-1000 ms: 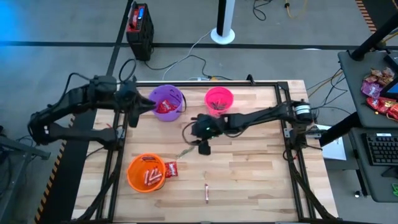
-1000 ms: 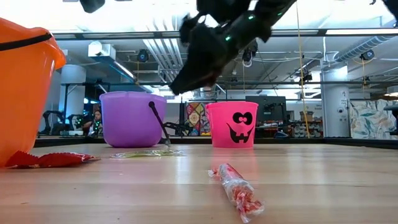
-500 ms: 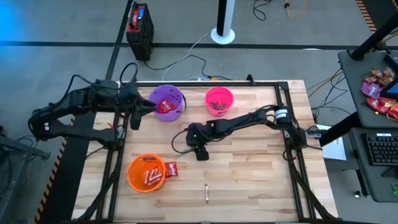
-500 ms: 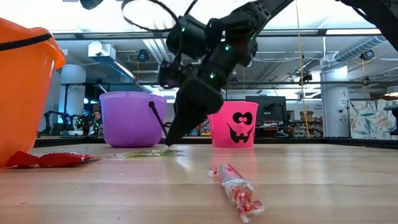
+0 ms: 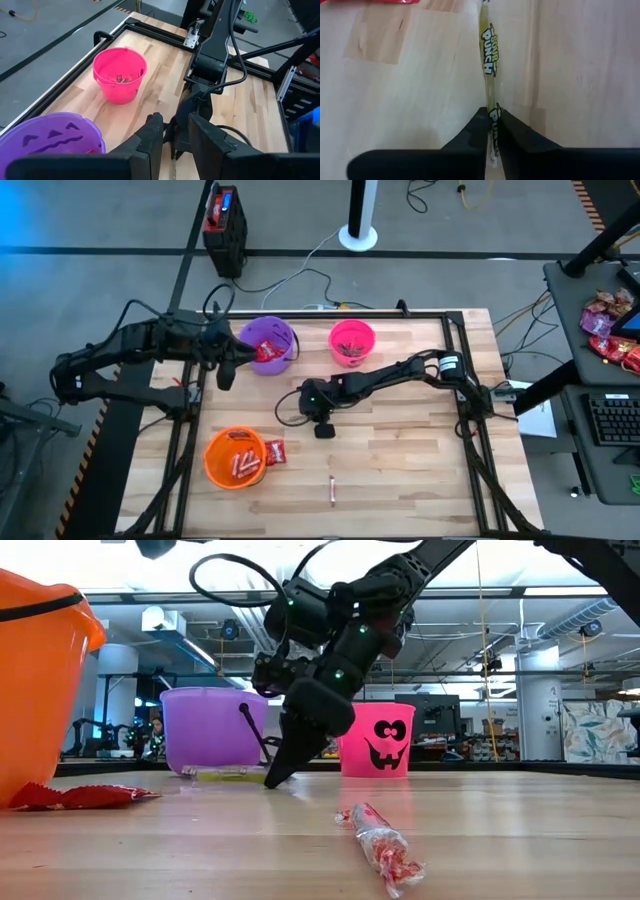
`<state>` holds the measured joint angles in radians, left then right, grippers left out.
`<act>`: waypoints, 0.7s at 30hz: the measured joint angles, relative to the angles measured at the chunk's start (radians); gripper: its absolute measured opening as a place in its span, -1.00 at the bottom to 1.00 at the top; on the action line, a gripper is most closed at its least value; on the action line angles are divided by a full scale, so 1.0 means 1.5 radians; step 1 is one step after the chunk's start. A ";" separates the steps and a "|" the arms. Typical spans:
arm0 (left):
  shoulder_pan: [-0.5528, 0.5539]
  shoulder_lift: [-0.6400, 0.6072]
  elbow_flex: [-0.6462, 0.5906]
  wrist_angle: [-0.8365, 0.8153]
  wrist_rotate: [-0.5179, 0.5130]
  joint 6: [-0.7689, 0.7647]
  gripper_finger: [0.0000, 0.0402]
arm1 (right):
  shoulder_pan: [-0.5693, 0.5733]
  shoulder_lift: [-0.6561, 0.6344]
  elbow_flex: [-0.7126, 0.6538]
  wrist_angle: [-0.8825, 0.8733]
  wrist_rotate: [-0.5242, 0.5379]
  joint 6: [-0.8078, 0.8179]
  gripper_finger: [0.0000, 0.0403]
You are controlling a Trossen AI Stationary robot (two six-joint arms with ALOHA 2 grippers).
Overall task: Sort candy by brand, put in halloween buckets
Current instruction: Put the transparent green candy into the pink bucket
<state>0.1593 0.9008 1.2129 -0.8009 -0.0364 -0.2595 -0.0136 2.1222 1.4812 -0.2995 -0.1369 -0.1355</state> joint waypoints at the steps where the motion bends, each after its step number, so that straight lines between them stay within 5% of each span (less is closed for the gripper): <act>1: 0.000 0.002 0.000 0.000 0.000 0.004 -0.62 | 0.000 -0.002 0.000 -0.001 -0.001 -0.004 -0.88; 10: 0.000 0.004 0.000 -0.008 0.000 0.017 -0.62 | -0.002 -0.132 0.001 -0.072 0.027 0.051 -0.93; 21: 0.000 0.009 0.000 -0.005 -0.003 0.026 -0.62 | -0.072 -0.365 0.002 -0.260 0.289 0.110 -0.94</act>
<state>0.1593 0.9150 1.2129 -0.8082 -0.0415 -0.2210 -0.1217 1.5745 1.4841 -0.6901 0.2973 0.0297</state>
